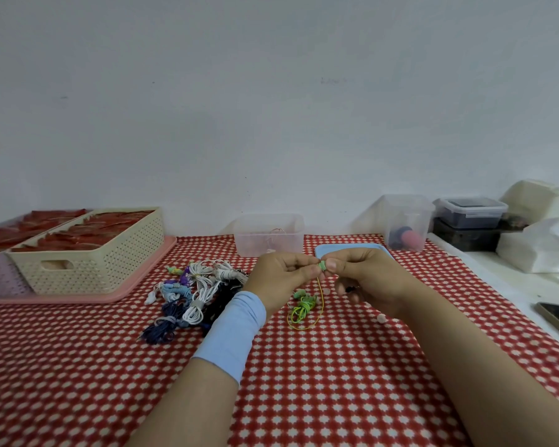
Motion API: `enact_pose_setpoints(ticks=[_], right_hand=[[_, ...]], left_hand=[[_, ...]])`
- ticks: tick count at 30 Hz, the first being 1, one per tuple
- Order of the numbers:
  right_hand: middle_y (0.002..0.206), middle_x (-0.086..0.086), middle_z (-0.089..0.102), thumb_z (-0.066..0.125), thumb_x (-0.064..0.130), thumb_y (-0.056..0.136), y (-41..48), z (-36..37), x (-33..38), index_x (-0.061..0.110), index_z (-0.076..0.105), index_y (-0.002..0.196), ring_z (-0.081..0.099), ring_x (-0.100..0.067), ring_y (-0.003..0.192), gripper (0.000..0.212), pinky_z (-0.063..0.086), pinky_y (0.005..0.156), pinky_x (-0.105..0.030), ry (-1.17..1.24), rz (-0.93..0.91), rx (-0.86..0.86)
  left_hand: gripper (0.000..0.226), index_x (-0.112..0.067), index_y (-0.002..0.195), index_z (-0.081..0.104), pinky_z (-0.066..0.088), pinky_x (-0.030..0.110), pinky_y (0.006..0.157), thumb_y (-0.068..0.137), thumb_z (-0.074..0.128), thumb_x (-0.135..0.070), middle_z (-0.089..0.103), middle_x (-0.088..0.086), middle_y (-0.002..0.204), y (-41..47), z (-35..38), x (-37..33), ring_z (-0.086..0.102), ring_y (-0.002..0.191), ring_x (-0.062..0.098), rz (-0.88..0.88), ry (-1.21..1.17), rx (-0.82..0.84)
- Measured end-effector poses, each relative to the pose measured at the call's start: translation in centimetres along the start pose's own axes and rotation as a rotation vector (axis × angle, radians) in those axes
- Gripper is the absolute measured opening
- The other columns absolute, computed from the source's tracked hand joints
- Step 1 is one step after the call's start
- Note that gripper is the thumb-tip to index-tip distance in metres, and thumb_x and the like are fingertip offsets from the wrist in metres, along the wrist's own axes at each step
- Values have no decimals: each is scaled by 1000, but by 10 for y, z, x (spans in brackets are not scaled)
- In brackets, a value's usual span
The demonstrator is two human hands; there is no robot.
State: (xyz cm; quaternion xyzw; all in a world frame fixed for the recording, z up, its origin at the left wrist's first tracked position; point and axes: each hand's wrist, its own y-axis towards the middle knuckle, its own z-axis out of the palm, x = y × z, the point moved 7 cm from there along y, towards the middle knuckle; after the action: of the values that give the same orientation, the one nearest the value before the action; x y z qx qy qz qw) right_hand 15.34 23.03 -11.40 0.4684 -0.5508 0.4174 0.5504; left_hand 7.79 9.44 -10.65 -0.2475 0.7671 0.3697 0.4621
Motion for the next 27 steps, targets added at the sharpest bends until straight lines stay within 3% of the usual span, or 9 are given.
enact_pose_setpoints(ticks=[5,9,14,18,22,27], right_hand=[[76,-9,68,74,24,78,1,-1,-8,8,76,93,53,-13,51,22,39,42,-22,-18,43,10],[70,-9,67,74,11,84,1,-5,0,9,69,105,55,-16,47,22,44,42,-23,83,-22,-74],[83,-20,74,69,9,92,-6,-3,18,2,74,101,62,-18,51,12,53,45,-28,-128,-171,-157],[76,-6,76,73,12,89,-8,0,23,9,78,100,66,-16,57,12,56,49,-27,-280,-182,-125],[62,3,72,75,11,88,-10,-1,24,11,79,93,60,-9,46,7,51,44,-21,-368,-197,-150],[55,7,68,77,16,86,-10,-2,27,11,80,90,54,-7,40,8,47,42,-20,-403,-223,-150]], left_hand=[[12,-22,91,76,54,19,79,88,71,-11,75,-11,76,0,4,3,69,76,-3,-22,11,59],[15,-9,102,76,50,15,69,89,69,-11,75,-7,77,0,5,1,64,68,-2,-36,-64,11],[13,-15,99,78,53,16,68,88,72,-18,77,-3,81,3,-1,4,61,64,1,-65,-7,-68],[9,-23,93,77,55,18,70,86,75,-18,74,-4,77,2,-6,7,64,66,2,-84,-8,-78],[17,-21,100,75,56,19,82,83,77,-18,75,-6,92,2,-3,6,71,86,2,-76,63,-36],[15,-28,83,73,54,12,71,79,81,-15,75,-9,82,0,-5,-2,71,77,-1,-42,91,-58]])
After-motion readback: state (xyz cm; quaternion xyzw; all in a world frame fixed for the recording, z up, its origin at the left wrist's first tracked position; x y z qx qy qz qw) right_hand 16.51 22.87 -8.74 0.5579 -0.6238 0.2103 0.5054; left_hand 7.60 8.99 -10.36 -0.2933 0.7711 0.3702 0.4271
